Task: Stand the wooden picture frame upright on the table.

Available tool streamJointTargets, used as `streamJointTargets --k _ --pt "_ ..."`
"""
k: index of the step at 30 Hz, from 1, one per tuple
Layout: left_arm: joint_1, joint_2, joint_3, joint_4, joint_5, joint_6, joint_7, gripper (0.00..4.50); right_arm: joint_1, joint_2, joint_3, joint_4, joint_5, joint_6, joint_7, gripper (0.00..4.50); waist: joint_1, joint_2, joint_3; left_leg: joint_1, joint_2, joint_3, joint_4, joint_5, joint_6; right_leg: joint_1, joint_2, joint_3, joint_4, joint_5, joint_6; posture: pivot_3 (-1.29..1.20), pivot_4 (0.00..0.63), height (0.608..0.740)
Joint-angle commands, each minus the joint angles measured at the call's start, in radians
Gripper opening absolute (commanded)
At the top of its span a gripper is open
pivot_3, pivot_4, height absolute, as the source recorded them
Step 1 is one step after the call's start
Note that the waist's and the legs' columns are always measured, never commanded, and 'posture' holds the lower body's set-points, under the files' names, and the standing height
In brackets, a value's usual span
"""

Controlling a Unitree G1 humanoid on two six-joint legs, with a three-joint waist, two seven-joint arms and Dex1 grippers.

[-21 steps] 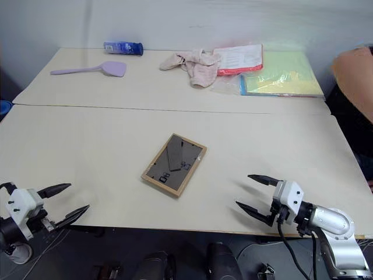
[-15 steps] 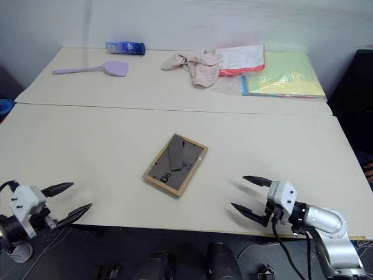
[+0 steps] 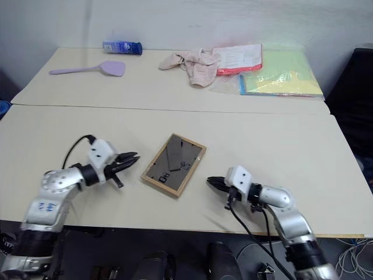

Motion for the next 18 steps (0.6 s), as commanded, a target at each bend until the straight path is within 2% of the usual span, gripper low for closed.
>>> streamJointTargets --k 1,8,14,16,18 --pt "-0.035 -0.032 -0.045 0.034 0.037 -0.028 0.011 0.77 -0.057 0.044 0.024 0.036 -0.031 -0.006 -0.039 0.02 0.001 0.0 0.0 -0.001 0.0 0.0 0.002 0.0 0.0 0.0 0.0 0.0 0.0 0.0 0.0 0.0 0.15 0.74" --pt "0.057 -0.032 -0.06 -0.102 -0.04 -0.01 -0.098 0.77 -0.138 0.063 0.016 0.084 -0.042 -0.006 -0.047 0.02 0.0 0.0 0.0 -0.001 0.0 -0.001 0.003 -0.001 0.001 0.0 -0.001 0.0 0.001 0.0 0.0 0.0 0.15 0.74" --pt "0.143 -0.026 -0.019 -0.177 -0.057 0.033 -0.076 0.77 -0.173 0.043 0.021 0.083 -0.046 0.028 -0.022 0.02 0.0 0.0 0.0 -0.001 0.0 -0.001 0.003 -0.001 0.001 0.0 -0.001 0.0 0.001 0.0 0.0 0.0 0.15 0.74" --pt "0.162 -0.001 0.006 -0.197 -0.051 0.114 -0.051 0.77 -0.167 0.021 0.013 0.059 -0.041 0.043 -0.007 0.02 0.0 0.0 0.0 -0.001 0.001 -0.001 0.003 -0.001 0.001 0.0 -0.001 0.0 0.001 0.0 0.0 0.0 0.15 0.74" --pt "0.181 0.018 0.055 -0.235 -0.109 0.215 -0.053 0.77 -0.158 -0.005 -0.004 0.028 -0.034 0.063 0.0 0.02 0.0 0.0 0.0 -0.001 0.0 -0.001 0.003 -0.001 0.001 0.0 -0.001 0.0 0.001 0.0 0.0 0.0 0.15 0.74"
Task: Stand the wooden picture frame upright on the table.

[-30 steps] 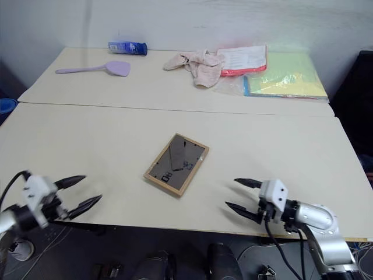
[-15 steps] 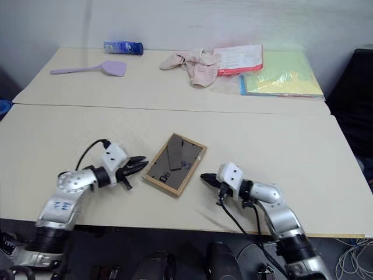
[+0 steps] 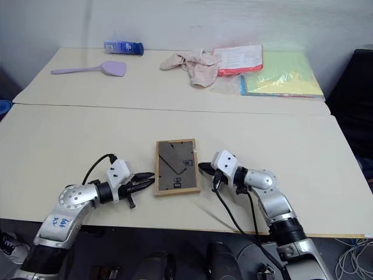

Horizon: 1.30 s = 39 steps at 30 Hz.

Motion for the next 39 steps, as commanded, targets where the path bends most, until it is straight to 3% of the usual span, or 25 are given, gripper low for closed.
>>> streamJointTargets --k 1,5,7,10,14,21,26,29,35,38,39 --pt "0.031 0.041 0.104 -0.081 -0.115 0.215 0.012 0.95 0.009 -0.051 -0.034 -0.09 0.025 0.035 0.023 0.0 -0.001 0.0 0.0 0.0 0.0 0.0 0.0 0.0 0.0 0.0 0.0 0.0 0.0 0.0 0.0 0.0 0.15 0.74" --pt "-0.012 0.103 0.225 -0.155 -0.466 0.839 -0.004 1.95 0.036 -0.119 -0.04 -0.188 0.046 0.111 0.057 0.0 0.0 0.0 0.0 0.0 0.0 -0.001 0.0 0.0 0.0 0.0 0.0 0.0 0.0 0.0 0.0 0.0 0.15 0.74" --pt "-0.088 0.091 0.274 -0.126 -0.528 1.086 0.049 2.53 0.049 -0.138 -0.026 -0.232 0.045 0.146 0.065 0.0 0.001 0.0 0.0 0.0 0.0 -0.002 0.0 0.0 0.0 0.001 0.0 0.0 0.0 0.0 0.0 0.0 0.15 0.74" --pt "-0.209 0.046 0.281 -0.036 -0.572 1.267 0.141 3.39 0.059 -0.133 -0.006 -0.273 0.038 0.184 0.06 0.0 0.002 0.0 0.0 0.0 -0.001 -0.002 0.0 0.0 0.0 0.002 0.0 0.0 0.0 0.0 0.0 0.0 0.15 0.74" --pt "-0.319 0.024 0.219 0.11 -0.723 1.299 0.277 4.49 0.063 -0.112 0.021 -0.301 0.026 0.214 0.044 0.0 0.011 0.0 -0.001 0.001 -0.002 -0.003 0.001 0.0 0.0 0.002 0.0 0.0 0.0 0.0 0.0 0.0 0.15 0.74" --pt "-0.417 0.013 0.065 0.234 -0.975 1.299 0.478 4.49 0.043 -0.087 0.051 -0.29 0.014 0.222 0.029 0.0 0.028 0.001 -0.001 0.001 -0.002 -0.003 0.001 0.0 0.0 0.003 0.0 0.0 0.0 0.0 0.0 0.0 0.15 0.74" --pt "-0.473 -0.056 0.097 0.345 -1.103 1.299 0.617 4.49 0.038 -0.085 0.053 -0.285 0.009 0.213 0.029 0.0 0.03 0.001 -0.002 0.001 -0.003 -0.004 0.003 0.0 0.0 0.003 -0.001 0.0 -0.001 0.0 0.0 0.0 0.15 0.74" --pt "-0.486 -0.081 0.127 0.387 -1.155 1.299 0.682 3.94 0.044 -0.092 0.048 -0.282 0.007 0.203 0.032 0.0 0.029 0.001 -0.002 0.001 -0.003 -0.004 0.003 0.0 0.0 0.003 -0.001 0.0 -0.001 0.0 0.001 0.0 0.15 0.74" --pt "-0.459 -0.11 0.2 0.373 -1.201 1.299 0.749 2.08 0.055 -0.098 0.014 -0.281 0.053 0.209 0.054 0.0 0.024 0.0 -0.001 0.0 -0.003 -0.004 0.003 0.0 -0.001 0.003 0.001 0.0 -0.001 0.0 0.001 0.0 0.15 0.74" --pt "-0.402 -0.123 0.267 0.269 -1.179 1.206 0.727 1.33 0.037 -0.077 -0.082 -0.292 0.194 0.28 0.076 0.56 0.021 0.0 -0.001 0.0 -0.002 -0.004 0.003 0.001 -0.002 0.002 0.001 0.0 -0.001 0.0 0.001 0.0 0.15 0.74" --pt "-0.386 -0.119 0.278 0.238 -1.168 1.181 0.71 1.28 0.029 -0.075 -0.103 -0.29 0.221 0.279 0.085 0.9 0.019 0.0 -0.001 0.0 -0.002 -0.003 0.003 0.001 -0.002 0.002 0.001 0.0 -0.001 0.0 0.001 0.0 0.15 0.74"
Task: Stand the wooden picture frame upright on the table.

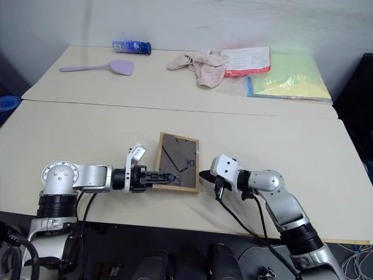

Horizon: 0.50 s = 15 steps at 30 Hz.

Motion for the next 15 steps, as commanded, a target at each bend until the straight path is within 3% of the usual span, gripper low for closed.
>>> streamJointTargets --k 1,4,10,11,15 --pt "0.064 0.025 0.021 -0.15 0.081 -0.127 -0.068 1.28 -0.035 0.009 -0.099 -0.049 0.16 0.045 0.049 1.14 -0.005 0.0 0.0 0.0 0.0 0.0 0.0 0.0 0.0 0.0 0.0 0.0 0.0 0.0 0.0 0.0 0.15 0.74" --pt "0.141 0.124 -0.115 -0.322 0.295 -0.349 -0.295 1.28 -0.102 0.032 -0.133 -0.064 0.307 0.198 0.064 2.19 -0.016 -0.001 0.0 0.0 0.001 0.0 0.0 0.001 -0.002 -0.001 0.001 0.0 -0.001 0.0 0.0 0.0 0.15 0.74" --pt "0.166 0.145 -0.192 -0.368 0.397 -0.458 -0.453 1.28 -0.219 0.092 -0.073 -0.014 0.315 0.294 0.025 4.27 -0.019 0.0 0.0 0.001 0.001 0.001 -0.001 0.001 -0.003 -0.001 0.001 0.001 -0.001 -0.001 -0.001 0.0 0.15 0.74" --pt "0.164 0.141 -0.194 -0.369 0.405 -0.463 -0.461 1.28 -0.227 0.102 -0.059 -0.003 0.305 0.288 0.026 4.47 -0.019 0.0 0.0 0.001 0.001 0.001 -0.001 0.001 -0.003 -0.001 0.001 0.001 -0.001 -0.001 -0.001 0.0 0.15 0.74" --pt "0.155 0.131 -0.195 -0.369 0.428 -0.469 -0.476 1.28 -0.247 0.14 -0.024 0.009 0.301 0.282 0.039 4.47 -0.017 0.0 0.0 -0.001 0.001 0.0 -0.001 0.0 -0.001 -0.002 0.0 0.001 0.0 0.0 -0.001 0.0 0.15 0.74"
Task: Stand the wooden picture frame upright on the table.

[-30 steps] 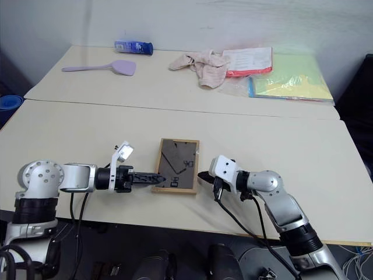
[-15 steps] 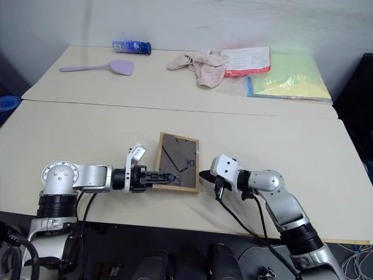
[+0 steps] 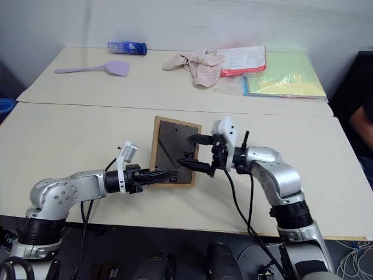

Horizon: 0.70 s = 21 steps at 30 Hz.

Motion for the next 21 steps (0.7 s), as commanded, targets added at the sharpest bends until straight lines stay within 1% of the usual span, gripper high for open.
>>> streamJointTargets --k 1,3,4,5,8,10,12,13,14,17,18,19,20,21 --pt "-0.007 -0.005 0.002 -0.032 0.034 -0.018 -0.013 1.28 -0.019 0.024 0.019 -0.017 0.011 -0.012 0.017 4.47 -0.002 0.0 0.0 0.0 0.0 0.0 0.0 0.0 0.001 0.0 0.0 0.0 0.0 0.0 0.001 0.0 0.15 0.74" --pt "-0.013 -0.011 0.023 -0.019 0.019 0.005 -0.002 1.28 -0.01 0.025 0.015 -0.05 0.041 -0.02 0.057 4.47 -0.002 0.0 0.0 0.0 0.0 0.0 0.0 0.0 0.001 0.0 0.0 0.0 0.0 0.0 0.001 0.0 0.15 0.74" --pt "-0.02 -0.018 0.048 0.002 -0.011 0.044 0.02 1.28 0.005 0.016 0.011 -0.073 0.05 -0.049 0.091 4.47 -0.002 0.0 0.0 0.0 0.0 0.0 0.0 0.0 0.001 0.0 0.0 0.0 0.0 0.0 0.001 0.0 0.15 0.74" --pt "-0.043 -0.026 0.086 0.057 -0.068 0.154 0.068 1.28 0.021 0.004 0.005 -0.093 0.058 -0.076 0.126 4.47 0.002 0.0 0.0 0.0 0.0 0.0 0.0 0.0 0.001 0.0 0.0 0.0 0.0 0.0 0.001 0.0 0.15 0.74" --pt "-0.083 -0.035 0.163 0.111 -0.194 0.287 0.088 1.28 0.068 -0.035 -0.008 -0.11 0.033 -0.181 0.193 4.47 0.001 -0.001 0.001 -0.001 0.0 -0.001 0.0 -0.001 0.002 0.0 0.0 -0.001 0.0 0.0 0.001 0.0 0.15 0.74" --pt "-0.108 -0.043 0.206 0.147 -0.258 0.347 0.109 1.28 0.081 -0.045 -0.013 -0.095 0.003 -0.261 0.205 4.47 -0.002 -0.001 0.001 -0.002 0.0 -0.001 0.0 -0.001 0.002 0.0 0.0 -0.001 0.0 0.001 0.001 0.0 0.15 0.74" --pt "-0.145 -0.04 0.234 0.216 -0.312 0.444 0.138 1.28 0.089 -0.049 -0.03 -0.053 -0.047 -0.392 0.211 4.47 -0.004 -0.001 0.001 -0.002 0.0 -0.001 0.0 -0.001 0.002 0.0 0.0 -0.001 0.0 0.001 0.001 0.0 0.15 0.74" --pt "-0.152 -0.043 0.247 0.23 -0.336 0.458 0.151 1.28 0.092 -0.05 -0.038 -0.033 -0.063 -0.442 0.214 4.47 -0.005 -0.001 0.001 -0.002 0.0 -0.001 0.0 -0.001 0.002 0.0 0.0 -0.001 0.0 0.001 0.001 0.0 0.15 0.74" --pt "-0.159 -0.018 0.228 0.26 -0.386 0.48 0.158 1.28 0.094 -0.057 -0.052 -0.008 -0.08 -0.507 0.228 4.47 -0.006 -0.001 0.001 -0.002 0.0 -0.001 0.0 -0.001 0.002 0.0 0.0 -0.001 0.0 0.001 0.001 0.0 0.15 0.74" --pt "-0.157 0.019 0.219 0.329 -0.55 0.495 0.19 1.28 0.088 -0.095 -0.109 0.085 -0.132 -0.74 0.275 4.47 -0.005 -0.002 0.001 -0.001 0.0 -0.001 0.0 0.0 0.001 0.0 0.0 0.0 0.001 0.001 0.001 0.0 0.15 0.74" --pt "-0.155 0.028 0.215 0.342 -0.589 0.495 0.208 1.28 0.085 -0.105 -0.115 0.108 -0.14 -0.783 0.286 4.47 -0.005 -0.002 0.001 -0.001 0.0 -0.001 0.0 0.0 0.001 -0.001 0.0 0.0 0.0 0.001 0.001 0.0 0.15 0.74" --pt "-0.152 0.048 0.198 0.364 -0.638 0.495 0.227 1.28 0.076 -0.118 -0.116 0.146 -0.171 -0.885 0.3 4.47 -0.005 -0.002 0.001 -0.001 0.0 -0.001 0.0 0.0 0.001 0.0 0.0 0.0 0.0 0.001 0.001 0.0 0.15 0.74" --pt "-0.15 0.064 0.184 0.378 -0.679 0.492 0.246 1.28 0.07 -0.128 -0.113 0.174 -0.188 -0.944 0.315 4.47 -0.005 -0.002 0.001 -0.001 0.0 -0.001 0.0 0.0 0.001 0.0 0.0 0.0 0.0 0.001 0.001 0.0 0.15 0.74" --pt "-0.146 0.082 0.162 0.389 -0.729 0.481 0.267 1.28 0.055 -0.137 -0.102 0.225 -0.241 -1.068 0.318 4.47 -0.005 -0.002 0.001 -0.001 0.0 -0.001 0.0 0.0 0.001 0.0 0.0 0.0 0.0 0.001 0.001 0.0 0.15 0.74"
